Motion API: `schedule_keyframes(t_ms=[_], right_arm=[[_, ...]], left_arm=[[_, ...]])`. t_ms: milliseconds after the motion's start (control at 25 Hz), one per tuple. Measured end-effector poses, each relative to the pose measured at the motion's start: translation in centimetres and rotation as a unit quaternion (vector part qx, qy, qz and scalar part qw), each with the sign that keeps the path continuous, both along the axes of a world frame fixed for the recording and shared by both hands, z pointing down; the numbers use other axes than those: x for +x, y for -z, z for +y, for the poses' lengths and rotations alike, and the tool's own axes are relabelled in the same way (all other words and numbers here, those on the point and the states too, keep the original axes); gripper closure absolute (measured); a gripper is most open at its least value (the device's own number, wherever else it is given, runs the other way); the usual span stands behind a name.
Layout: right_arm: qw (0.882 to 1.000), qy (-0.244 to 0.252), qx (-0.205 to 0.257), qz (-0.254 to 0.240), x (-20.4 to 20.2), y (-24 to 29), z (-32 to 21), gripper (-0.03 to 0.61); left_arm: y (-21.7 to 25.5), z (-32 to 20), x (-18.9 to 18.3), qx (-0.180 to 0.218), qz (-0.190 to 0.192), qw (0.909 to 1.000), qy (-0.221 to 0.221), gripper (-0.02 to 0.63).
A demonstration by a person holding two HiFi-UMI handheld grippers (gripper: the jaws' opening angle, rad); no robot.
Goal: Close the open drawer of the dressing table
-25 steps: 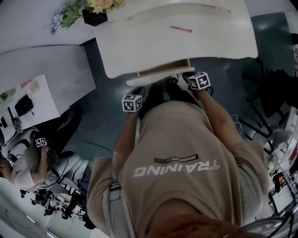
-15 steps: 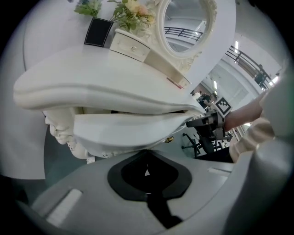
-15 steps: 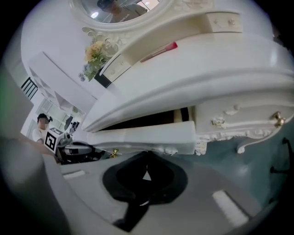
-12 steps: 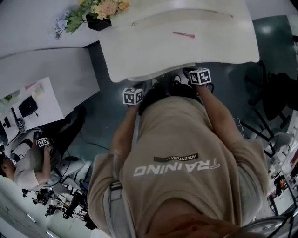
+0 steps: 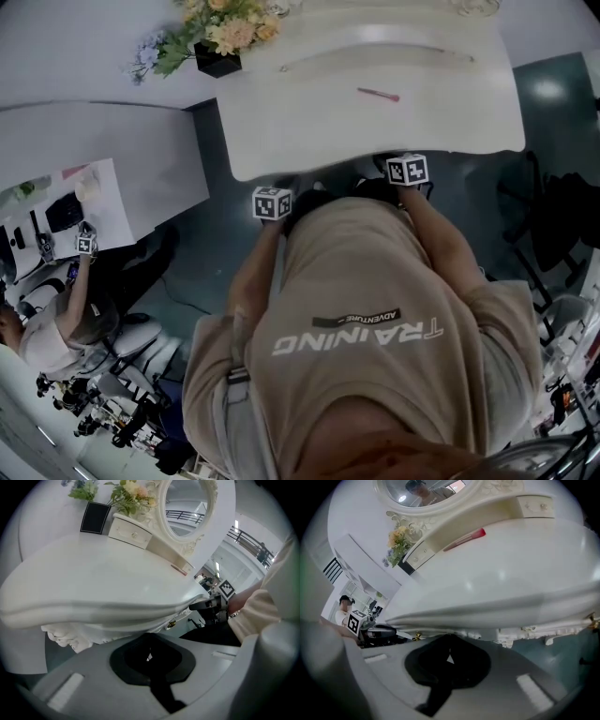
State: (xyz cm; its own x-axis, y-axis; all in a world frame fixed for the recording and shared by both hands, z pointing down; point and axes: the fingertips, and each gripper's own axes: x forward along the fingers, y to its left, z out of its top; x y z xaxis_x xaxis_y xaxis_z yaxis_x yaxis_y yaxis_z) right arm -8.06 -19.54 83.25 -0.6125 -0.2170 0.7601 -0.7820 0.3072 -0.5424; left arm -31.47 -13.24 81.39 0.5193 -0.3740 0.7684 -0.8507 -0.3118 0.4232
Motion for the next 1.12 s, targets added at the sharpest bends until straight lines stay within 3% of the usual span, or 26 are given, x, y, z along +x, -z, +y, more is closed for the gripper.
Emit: schedule_keyframes(t_ms=[280, 480, 640, 760, 880, 1000, 1120], right_arm=[[0.998, 0.047, 0.030, -0.004, -0.1, 0.4, -0.4, 0.574], [0.998, 0.058, 0.032, -0.002, 1.6, 2.4, 3.4, 0.574], [0.993, 0.082, 0.080, 0.004, 2.9, 5.8, 5.3, 0.574], [0.982, 0.121, 0.144, 0.012, 2.6, 9.2, 6.4, 0.574], [0.977, 0.106, 0.185, -0.005, 2.5, 13.0, 6.9, 0.574], [0.975, 0.064, 0.209, -0.047, 2.0, 17.8, 5.7, 0.574], [0.953, 0.054, 0.290, -0.066, 0.8, 24.4, 3.8, 0.574]], left_arm=[[0.3, -0.8, -0.5, 0.019, -0.006, 0.9991, 0.036, 0.607], [2.4, 2.0, 0.1, 0.023, 0.001, 0.9982, 0.055, 0.607], [5.2, 3.6, 1.2, 0.041, 0.006, 0.9982, 0.043, 0.607], [8.7, 2.8, 1.8, 0.094, -0.003, 0.9955, 0.013, 0.607], [13.5, 0.9, 2.9, 0.162, -0.002, 0.9868, -0.004, 0.607], [18.9, -1.6, 3.7, 0.235, -0.008, 0.9719, -0.003, 0.607], [25.5, -3.3, 4.1, 0.310, -0.002, 0.9506, 0.008, 0.607]])
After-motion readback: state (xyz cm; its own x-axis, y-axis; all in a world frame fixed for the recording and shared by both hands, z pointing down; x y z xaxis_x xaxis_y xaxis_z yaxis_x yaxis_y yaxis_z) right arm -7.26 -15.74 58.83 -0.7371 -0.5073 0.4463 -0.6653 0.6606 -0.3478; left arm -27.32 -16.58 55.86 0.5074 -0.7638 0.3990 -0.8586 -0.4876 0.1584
